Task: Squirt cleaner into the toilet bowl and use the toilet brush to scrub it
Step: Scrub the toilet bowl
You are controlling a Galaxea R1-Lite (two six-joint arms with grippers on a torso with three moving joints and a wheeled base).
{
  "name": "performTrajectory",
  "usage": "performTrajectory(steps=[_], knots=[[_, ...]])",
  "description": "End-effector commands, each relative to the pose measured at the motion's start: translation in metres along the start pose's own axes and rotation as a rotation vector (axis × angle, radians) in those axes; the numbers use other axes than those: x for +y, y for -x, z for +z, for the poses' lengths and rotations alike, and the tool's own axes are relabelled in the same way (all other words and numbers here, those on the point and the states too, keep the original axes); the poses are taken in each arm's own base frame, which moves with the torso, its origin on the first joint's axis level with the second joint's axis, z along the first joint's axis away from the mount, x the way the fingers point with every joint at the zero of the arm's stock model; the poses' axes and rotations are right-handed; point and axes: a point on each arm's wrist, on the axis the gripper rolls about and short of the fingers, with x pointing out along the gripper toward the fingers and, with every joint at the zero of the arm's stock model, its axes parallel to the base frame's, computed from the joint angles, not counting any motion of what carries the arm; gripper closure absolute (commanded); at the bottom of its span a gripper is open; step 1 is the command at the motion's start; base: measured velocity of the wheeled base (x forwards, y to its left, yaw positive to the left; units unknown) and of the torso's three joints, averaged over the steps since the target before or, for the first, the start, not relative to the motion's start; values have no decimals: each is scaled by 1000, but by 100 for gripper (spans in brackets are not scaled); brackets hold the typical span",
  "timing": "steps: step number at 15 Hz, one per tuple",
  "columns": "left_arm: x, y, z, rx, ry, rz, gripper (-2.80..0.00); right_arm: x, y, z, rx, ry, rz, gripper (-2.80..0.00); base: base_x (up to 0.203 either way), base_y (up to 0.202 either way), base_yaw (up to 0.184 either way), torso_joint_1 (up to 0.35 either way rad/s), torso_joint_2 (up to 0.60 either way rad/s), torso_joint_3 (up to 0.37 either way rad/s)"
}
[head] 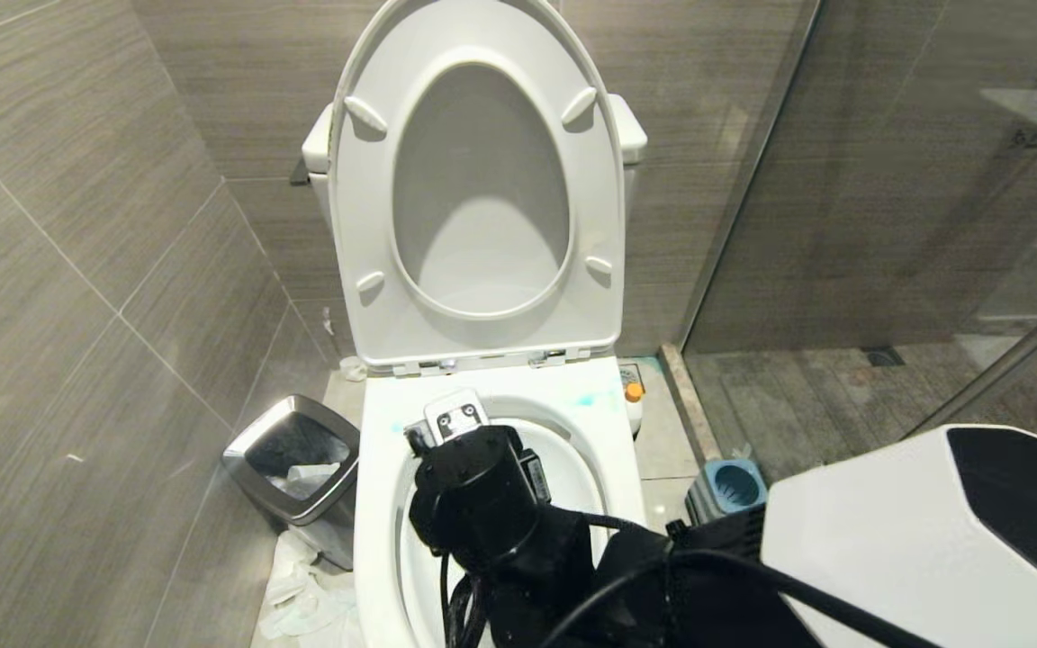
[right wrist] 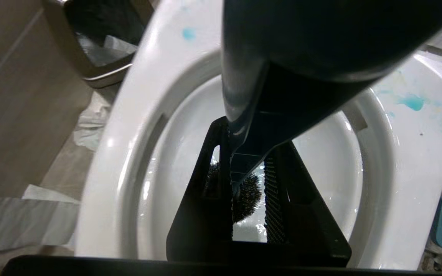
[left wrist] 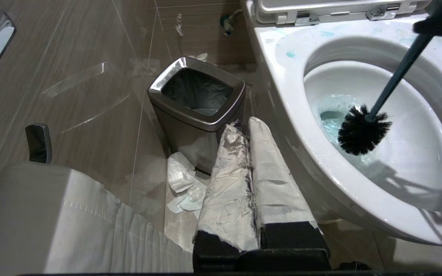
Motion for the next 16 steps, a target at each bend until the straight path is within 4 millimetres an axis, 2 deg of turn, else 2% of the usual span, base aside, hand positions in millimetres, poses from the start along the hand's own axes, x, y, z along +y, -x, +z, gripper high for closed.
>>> performTrajectory(steps=[1, 5, 9, 12, 16], knots=[[0, 0, 0, 1, 0, 0, 0, 8, 22, 14, -37, -13, 33, 0, 0, 0, 0, 0, 0, 0], [0, 0, 0, 1, 0, -1, 0, 23, 12, 15, -56, -22, 46, 0, 0, 0, 0, 0, 0, 0], [0, 0, 0, 1, 0, 1, 0, 30, -16, 15, -81, -34, 23, 0, 0, 0, 0, 0, 0, 0], [0, 0, 0, 1, 0, 0, 0, 16, -43, 18, -96, -32, -29, 0, 0, 0, 0, 0, 0, 0], [0, 0, 0, 1, 0, 1, 0, -7, -57, 37, -136, -51, -78, 0, 0, 0, 0, 0, 0, 0]])
